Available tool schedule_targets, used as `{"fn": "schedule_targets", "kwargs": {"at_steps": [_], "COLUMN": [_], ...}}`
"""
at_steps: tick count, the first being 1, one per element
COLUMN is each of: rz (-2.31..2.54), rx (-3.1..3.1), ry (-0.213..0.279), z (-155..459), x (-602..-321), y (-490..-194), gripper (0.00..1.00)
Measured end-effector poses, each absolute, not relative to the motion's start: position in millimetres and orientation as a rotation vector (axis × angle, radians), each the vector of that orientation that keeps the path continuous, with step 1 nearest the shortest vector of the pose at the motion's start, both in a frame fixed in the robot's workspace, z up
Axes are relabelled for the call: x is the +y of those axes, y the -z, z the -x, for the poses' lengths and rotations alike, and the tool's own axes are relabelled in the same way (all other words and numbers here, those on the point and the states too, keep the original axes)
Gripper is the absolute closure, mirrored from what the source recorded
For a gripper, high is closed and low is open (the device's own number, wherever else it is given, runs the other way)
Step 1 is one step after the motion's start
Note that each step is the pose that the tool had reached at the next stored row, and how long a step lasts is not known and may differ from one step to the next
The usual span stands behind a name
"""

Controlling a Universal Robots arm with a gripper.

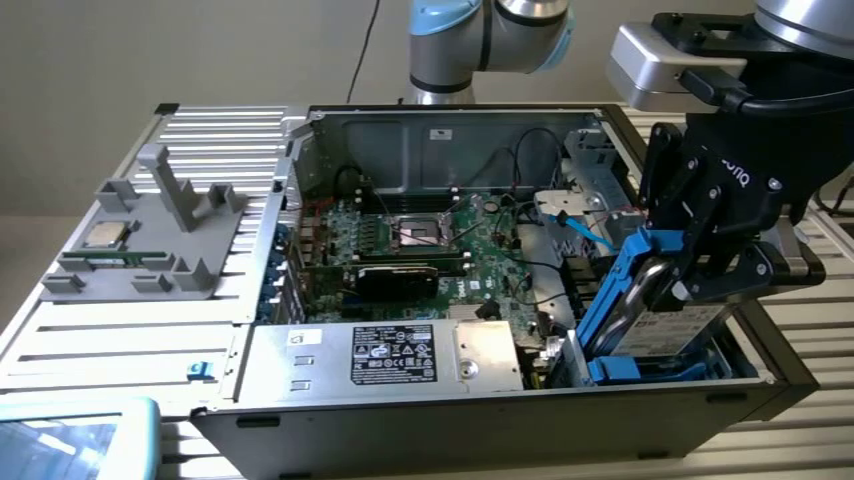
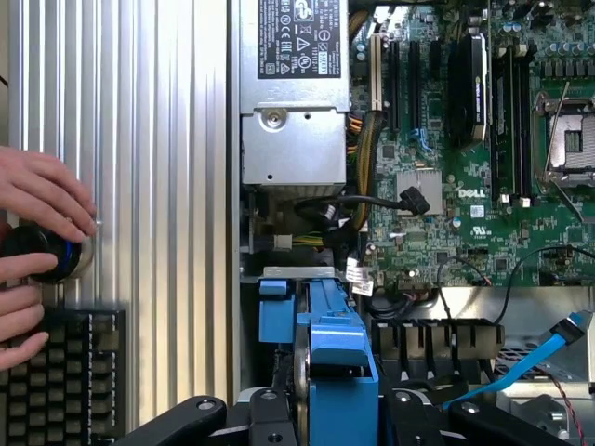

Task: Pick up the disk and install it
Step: 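Insert the disk into the insertion slot, then insert the first disk wire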

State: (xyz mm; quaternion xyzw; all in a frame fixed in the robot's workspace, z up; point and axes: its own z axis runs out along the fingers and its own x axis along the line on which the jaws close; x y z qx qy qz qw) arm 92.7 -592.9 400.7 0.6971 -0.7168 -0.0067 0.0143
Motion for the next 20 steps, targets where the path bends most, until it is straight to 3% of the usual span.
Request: {"fn": "schedule_targets", "kwargs": {"at_steps": [9,12,13,20], "rz": [-2.170,-2.170,-2.170,-2.170], "rx": [-2.232,-2.232,-2.231,-2.231], "ry": [0.021,0.020,0.020,0.020], "z": [-92.7,-92.8,-92.8,-92.7], "x": [-592.9,-592.5,-592.1,-591.8], "y": [-400.7,-400.6,-400.6,-400.6], "gripper": [0.63,0.55,0.48,0.48]}}
